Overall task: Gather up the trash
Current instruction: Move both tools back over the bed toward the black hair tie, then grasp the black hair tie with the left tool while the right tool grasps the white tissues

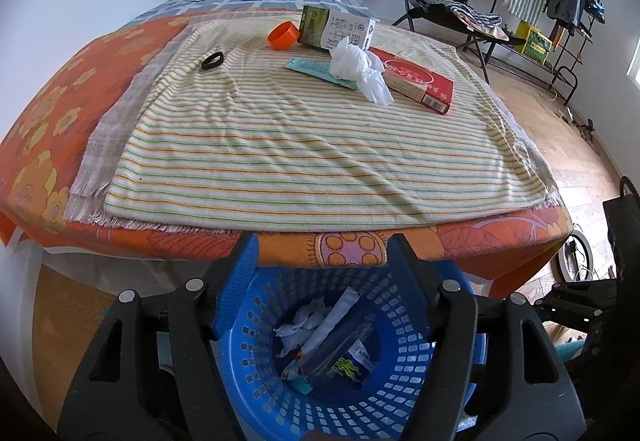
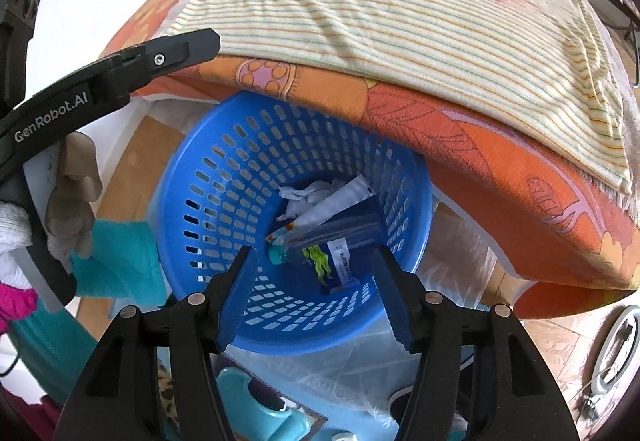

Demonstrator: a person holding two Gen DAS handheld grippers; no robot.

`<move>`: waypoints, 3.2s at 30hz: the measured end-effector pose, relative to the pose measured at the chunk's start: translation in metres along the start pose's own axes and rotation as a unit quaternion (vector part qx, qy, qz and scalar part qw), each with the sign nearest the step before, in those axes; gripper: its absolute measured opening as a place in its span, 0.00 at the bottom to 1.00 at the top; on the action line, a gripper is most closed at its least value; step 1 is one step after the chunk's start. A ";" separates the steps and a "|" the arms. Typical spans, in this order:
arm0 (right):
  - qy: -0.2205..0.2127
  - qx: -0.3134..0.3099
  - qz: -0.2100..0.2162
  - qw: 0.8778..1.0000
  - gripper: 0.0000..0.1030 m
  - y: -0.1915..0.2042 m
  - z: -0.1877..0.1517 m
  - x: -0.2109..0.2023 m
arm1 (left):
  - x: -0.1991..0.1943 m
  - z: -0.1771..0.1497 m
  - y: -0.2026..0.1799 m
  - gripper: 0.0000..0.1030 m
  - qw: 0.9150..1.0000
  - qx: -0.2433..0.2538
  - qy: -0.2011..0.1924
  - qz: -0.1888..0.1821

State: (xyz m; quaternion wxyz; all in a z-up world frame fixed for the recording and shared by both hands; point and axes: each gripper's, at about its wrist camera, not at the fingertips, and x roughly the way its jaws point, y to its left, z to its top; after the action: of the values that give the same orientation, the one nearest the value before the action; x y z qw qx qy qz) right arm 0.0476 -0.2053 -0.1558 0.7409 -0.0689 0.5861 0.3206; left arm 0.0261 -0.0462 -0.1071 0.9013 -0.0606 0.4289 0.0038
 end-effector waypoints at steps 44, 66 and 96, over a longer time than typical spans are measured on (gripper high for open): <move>-0.173 0.082 0.009 0.982 0.68 -0.035 0.111 -0.093 | 0.024 0.141 0.093 0.74 0.999 -0.044 -0.004 0.007; -0.159 0.100 0.020 0.982 0.68 -0.062 0.215 -0.029 | 0.127 0.204 0.168 0.59 0.987 -0.152 0.045 -0.010; -0.134 0.036 -0.094 0.986 0.67 -0.043 0.253 0.026 | 0.184 0.209 0.168 0.27 0.986 -0.143 0.082 -0.009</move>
State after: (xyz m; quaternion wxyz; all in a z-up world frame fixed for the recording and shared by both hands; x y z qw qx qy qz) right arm 0.2826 -0.1077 -0.1146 0.8416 -0.0534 0.4834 0.2350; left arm 0.2939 0.1354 -0.1373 0.8450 -0.1930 0.4960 0.0519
